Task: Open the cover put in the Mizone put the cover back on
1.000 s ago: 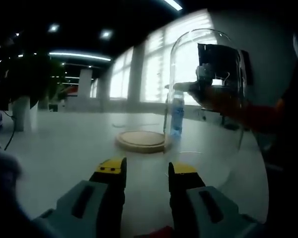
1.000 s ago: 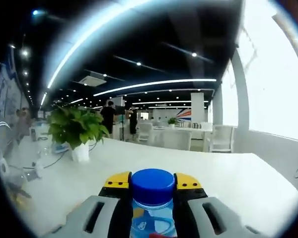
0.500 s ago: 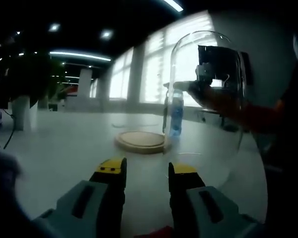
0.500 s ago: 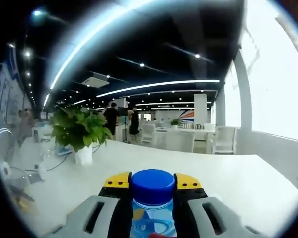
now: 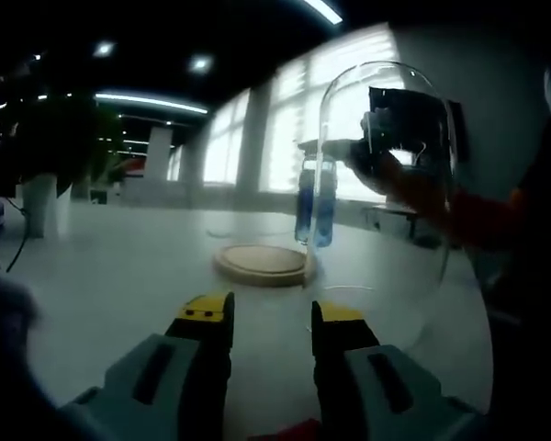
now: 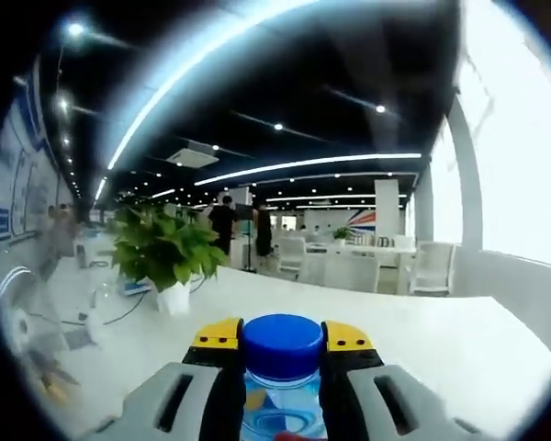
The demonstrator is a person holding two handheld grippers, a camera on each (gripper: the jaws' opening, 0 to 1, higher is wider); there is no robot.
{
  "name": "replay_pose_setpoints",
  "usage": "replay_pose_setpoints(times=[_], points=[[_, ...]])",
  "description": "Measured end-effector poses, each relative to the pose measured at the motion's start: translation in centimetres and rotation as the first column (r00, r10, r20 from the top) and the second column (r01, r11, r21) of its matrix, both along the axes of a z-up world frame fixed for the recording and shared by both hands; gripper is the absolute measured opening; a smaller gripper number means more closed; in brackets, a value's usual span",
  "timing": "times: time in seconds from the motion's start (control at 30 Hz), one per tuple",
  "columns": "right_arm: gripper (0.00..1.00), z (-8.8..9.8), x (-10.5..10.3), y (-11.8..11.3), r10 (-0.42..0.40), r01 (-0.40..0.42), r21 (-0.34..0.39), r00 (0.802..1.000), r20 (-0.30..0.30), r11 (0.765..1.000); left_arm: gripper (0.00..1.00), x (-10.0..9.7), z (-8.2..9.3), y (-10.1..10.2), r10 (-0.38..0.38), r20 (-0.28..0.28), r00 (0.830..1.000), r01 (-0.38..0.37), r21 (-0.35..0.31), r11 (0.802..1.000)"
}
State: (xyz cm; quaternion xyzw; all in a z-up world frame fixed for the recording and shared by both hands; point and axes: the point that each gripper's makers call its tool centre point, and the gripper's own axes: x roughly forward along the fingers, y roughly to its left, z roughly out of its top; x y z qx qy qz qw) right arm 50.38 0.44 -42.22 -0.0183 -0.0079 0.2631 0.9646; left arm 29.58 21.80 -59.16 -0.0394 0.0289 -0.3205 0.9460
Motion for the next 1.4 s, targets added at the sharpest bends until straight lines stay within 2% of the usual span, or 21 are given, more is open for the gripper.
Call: replay_pose_setpoints(times=[0.27,0.6,1.07,1.4], points=[[0.23,0.7,-0.3,2.3,0.035,-0.035,-0.019,0.999,0.009,0.999,0.27,0.1,0.1,0.2,0.006,-0.004,1.0,-0.006,-0.014,1.0],[0.23,0.2,-0.7,5.8,0.113,-0.113,-0.038,0.994,0.001,0.993,0.27,0.2,-0.1,0.2,0.011,-0.011,1.0,-0.011,-0.01,1.0],[0.23,-0.3,-0.5,9.1,0.182,-0.182,-0.04,0.983,-0.01,0.982,0.27,0.2,-0.2,0.2,0.011,-0.01,1.0,-0.011,-0.005,1.0],[0.23,-1.6,0.0,11.3,0.219,-0.22,-0.026,0.975,-0.034,0.975,0.27,0.3,-0.2,0.3,0.013,-0.011,1.0,-0.013,-0.006,1.0]])
